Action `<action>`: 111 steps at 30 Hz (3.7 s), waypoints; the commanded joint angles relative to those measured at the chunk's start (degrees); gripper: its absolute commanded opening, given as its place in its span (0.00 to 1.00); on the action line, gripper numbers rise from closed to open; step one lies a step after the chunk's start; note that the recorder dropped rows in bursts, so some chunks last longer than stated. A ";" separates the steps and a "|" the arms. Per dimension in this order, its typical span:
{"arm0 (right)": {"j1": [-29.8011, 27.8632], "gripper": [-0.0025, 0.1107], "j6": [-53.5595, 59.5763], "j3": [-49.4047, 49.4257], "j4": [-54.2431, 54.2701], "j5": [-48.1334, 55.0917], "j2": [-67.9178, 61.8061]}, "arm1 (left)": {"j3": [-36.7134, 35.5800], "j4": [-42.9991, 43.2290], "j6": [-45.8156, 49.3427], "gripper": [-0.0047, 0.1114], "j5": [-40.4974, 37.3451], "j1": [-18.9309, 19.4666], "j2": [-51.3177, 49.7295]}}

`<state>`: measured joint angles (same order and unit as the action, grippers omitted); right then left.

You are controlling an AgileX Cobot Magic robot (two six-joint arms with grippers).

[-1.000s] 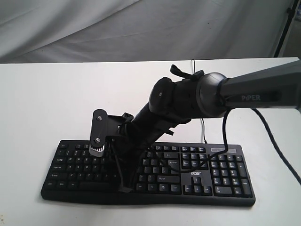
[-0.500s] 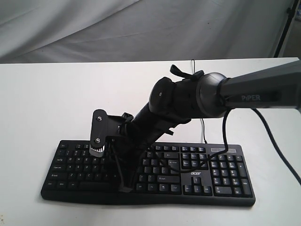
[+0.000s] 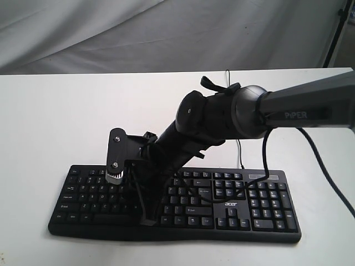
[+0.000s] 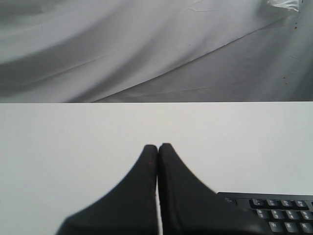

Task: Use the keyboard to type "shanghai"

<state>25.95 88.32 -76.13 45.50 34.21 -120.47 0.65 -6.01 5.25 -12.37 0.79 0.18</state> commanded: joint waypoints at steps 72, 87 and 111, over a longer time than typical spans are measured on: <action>9.51 0.02 -7.27 -13.31 10.08 -10.84 -7.95 | -0.03 -0.23 -0.07 0.05 0.14 -0.23 -0.18; 9.51 0.02 -10.37 -13.31 3.26 -10.63 -7.95 | -0.03 -0.23 -0.07 0.05 0.14 -0.23 -0.18; 9.51 0.02 -10.37 -13.31 3.01 -10.22 -9.43 | -0.03 -0.23 -0.07 0.05 0.14 -0.23 -0.18</action>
<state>35.29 78.01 -89.13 48.97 23.92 -129.13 0.65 -6.01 5.25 -12.37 0.79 0.18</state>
